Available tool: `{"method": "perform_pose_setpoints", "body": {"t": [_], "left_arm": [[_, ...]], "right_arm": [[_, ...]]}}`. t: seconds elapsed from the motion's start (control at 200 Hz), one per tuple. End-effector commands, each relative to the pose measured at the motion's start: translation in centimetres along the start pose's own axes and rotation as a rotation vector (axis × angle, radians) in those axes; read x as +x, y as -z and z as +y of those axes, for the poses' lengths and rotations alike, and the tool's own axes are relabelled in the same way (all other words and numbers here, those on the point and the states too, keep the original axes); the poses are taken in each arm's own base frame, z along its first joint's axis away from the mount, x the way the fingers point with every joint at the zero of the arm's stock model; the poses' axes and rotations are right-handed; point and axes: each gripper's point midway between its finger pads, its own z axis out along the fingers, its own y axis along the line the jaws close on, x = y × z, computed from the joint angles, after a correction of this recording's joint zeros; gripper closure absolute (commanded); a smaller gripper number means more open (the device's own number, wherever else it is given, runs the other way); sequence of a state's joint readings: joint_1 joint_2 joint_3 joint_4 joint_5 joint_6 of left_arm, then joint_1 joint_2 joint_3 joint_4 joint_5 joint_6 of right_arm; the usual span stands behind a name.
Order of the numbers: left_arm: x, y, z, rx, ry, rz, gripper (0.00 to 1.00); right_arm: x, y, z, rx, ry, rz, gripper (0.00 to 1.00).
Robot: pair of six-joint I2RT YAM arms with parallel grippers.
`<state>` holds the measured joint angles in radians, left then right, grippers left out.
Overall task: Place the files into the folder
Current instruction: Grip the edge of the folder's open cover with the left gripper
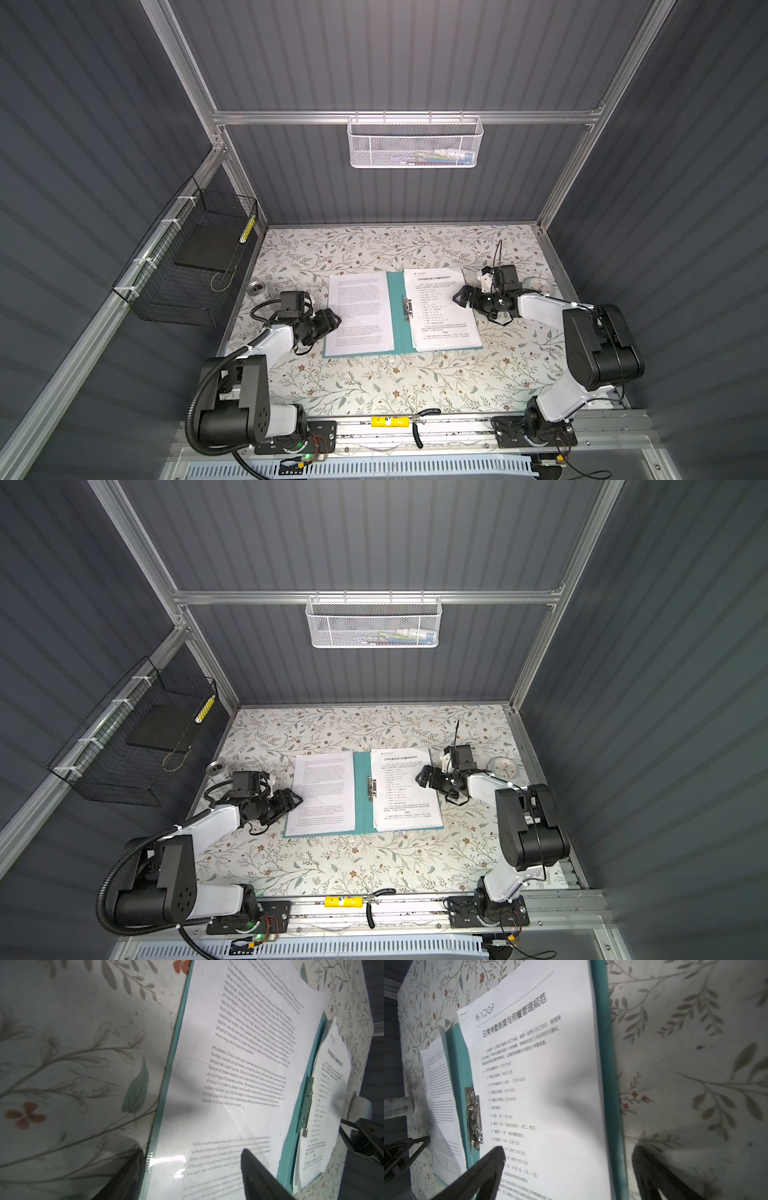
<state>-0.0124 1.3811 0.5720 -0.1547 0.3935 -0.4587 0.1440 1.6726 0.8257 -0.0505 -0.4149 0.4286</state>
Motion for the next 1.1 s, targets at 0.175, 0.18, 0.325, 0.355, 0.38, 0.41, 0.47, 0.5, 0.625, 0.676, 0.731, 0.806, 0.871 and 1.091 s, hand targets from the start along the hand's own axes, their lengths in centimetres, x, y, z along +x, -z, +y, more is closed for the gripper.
{"method": "perform_pose_setpoints", "body": {"t": [0.175, 0.18, 0.325, 0.355, 0.38, 0.41, 0.47, 0.5, 0.625, 0.676, 0.731, 0.806, 0.871, 1.091], "left_arm": [[1.9, 0.0, -3.2, 0.208, 0.02, 0.086, 0.34], [1.8, 0.0, -3.3, 0.212, 0.019, 0.084, 0.34], [0.5, 2.2, -5.7, 0.301, -0.007, 0.023, 0.39], [0.4, 2.5, -6.0, 0.312, -0.006, 0.015, 0.4], [0.3, 2.7, -6.2, 0.323, -0.006, 0.013, 0.41], [0.3, 3.0, -6.5, 0.338, -0.007, 0.011, 0.42], [0.3, 3.4, -7.0, 0.364, -0.009, 0.011, 0.43], [0.2, 3.6, -7.3, 0.381, -0.01, 0.008, 0.43], [0.3, 3.5, -8.1, 0.457, -0.004, 0.007, 0.44], [0.5, 3.1, -8.0, 0.466, -0.005, 0.009, 0.44], [0.5, 2.9, -8.2, 0.491, -0.002, 0.012, 0.44], [0.4, 2.8, -8.4, 0.518, 0.018, 0.008, 0.46], [0.0, 3.3, -8.7, 0.514, -0.002, -0.014, 0.46], [-1.5, 7.2, -10.5, 0.472, -0.095, -0.093, 0.36]], "right_arm": [[2.9, -1.3, -0.3, -0.042, -0.057, 0.134, 0.03], [2.9, -1.3, -0.3, -0.043, -0.058, 0.135, 0.03], [3.2, -1.5, -0.2, -0.053, -0.064, 0.157, 0.04], [3.2, -1.5, -0.2, -0.054, -0.065, 0.157, 0.04], [3.3, -1.6, -0.2, -0.054, -0.065, 0.159, 0.04], [3.3, -1.6, -0.2, -0.054, -0.065, 0.159, 0.04], [3.3, -1.6, -0.2, -0.054, -0.065, 0.159, 0.04], [3.3, -1.6, -0.1, -0.056, -0.065, 0.161, 0.04], [3.3, -1.5, -0.1, -0.057, -0.062, 0.159, 0.04], [3.3, -1.5, -0.1, -0.058, -0.063, 0.158, 0.04], [3.4, -1.5, -0.1, -0.058, -0.063, 0.159, 0.04], [3.4, -1.5, -0.1, -0.056, -0.063, 0.158, 0.04], [3.5, -1.3, -0.1, -0.057, -0.061, 0.154, 0.04], [3.6, -1.4, 0.0, -0.064, -0.064, 0.156, 0.04]]}}
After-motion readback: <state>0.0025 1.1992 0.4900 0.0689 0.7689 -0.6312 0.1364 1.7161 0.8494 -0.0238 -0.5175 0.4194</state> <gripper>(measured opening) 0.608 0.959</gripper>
